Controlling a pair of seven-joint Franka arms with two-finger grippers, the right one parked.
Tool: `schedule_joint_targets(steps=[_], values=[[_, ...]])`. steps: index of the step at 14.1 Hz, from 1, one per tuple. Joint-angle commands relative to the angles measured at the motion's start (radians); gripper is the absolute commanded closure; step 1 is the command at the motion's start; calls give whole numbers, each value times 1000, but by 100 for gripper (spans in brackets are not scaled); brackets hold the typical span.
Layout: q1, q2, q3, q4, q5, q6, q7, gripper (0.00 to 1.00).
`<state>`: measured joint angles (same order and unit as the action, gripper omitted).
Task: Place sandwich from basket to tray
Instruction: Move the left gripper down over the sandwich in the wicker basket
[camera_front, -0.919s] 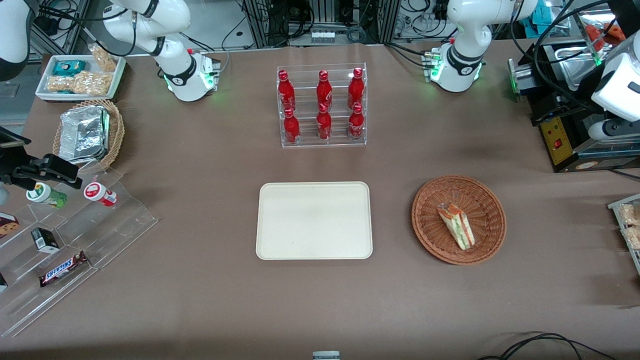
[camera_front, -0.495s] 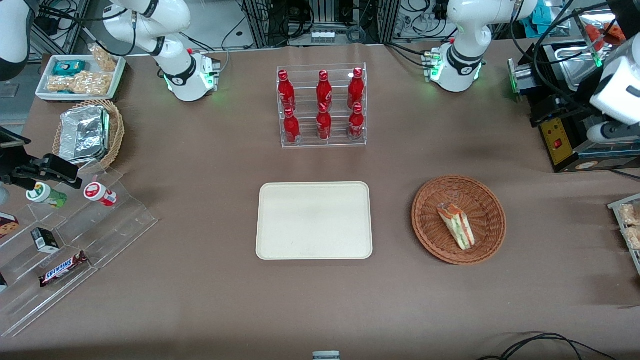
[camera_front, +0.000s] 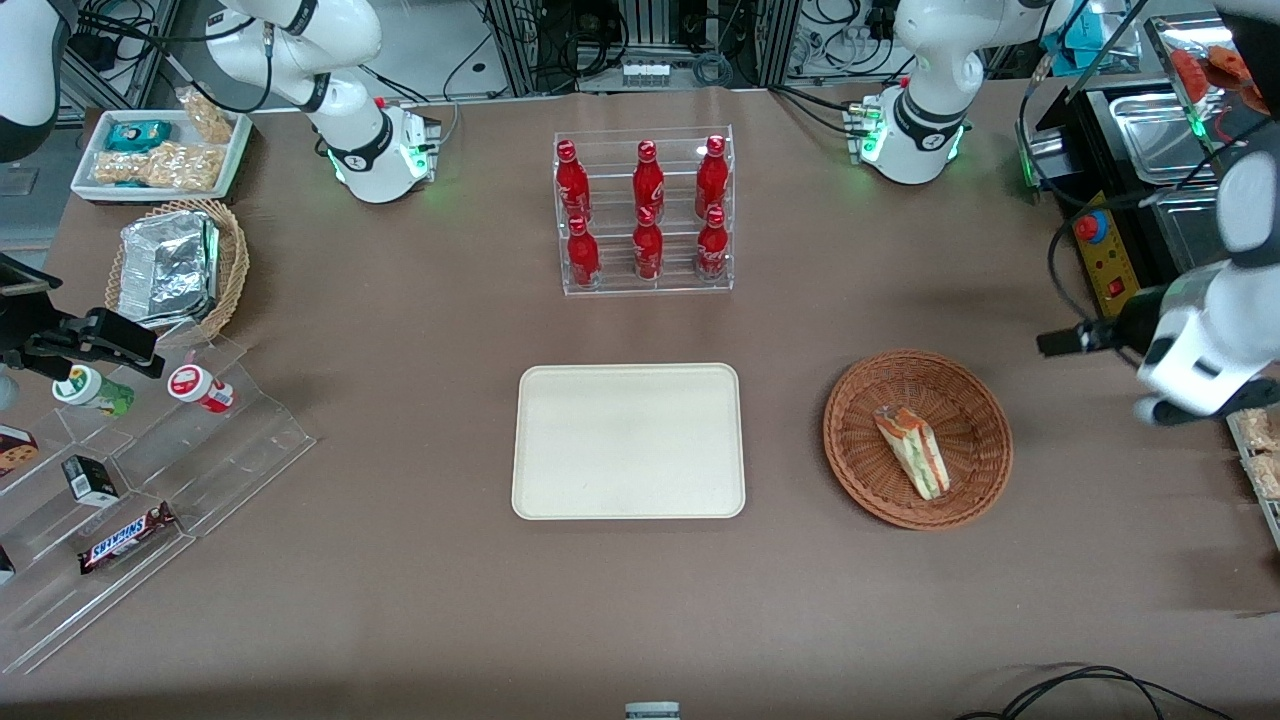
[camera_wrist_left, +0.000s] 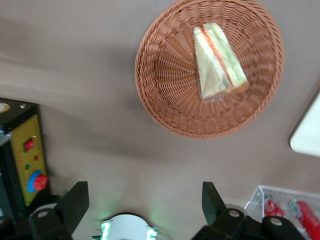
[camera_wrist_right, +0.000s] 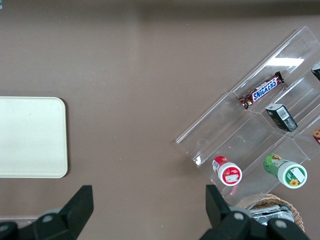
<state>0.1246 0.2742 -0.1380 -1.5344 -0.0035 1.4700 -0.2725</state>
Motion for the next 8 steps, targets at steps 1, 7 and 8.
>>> schedule_joint_targets(steps=[1, 7, 8], values=[[-2, 84, -12, 4, -15, 39, -114, 0], [-22, 160, -84, -70, -49, 323, -437, 0], [-23, 180, -113, -70, -35, 373, -506, 0]])
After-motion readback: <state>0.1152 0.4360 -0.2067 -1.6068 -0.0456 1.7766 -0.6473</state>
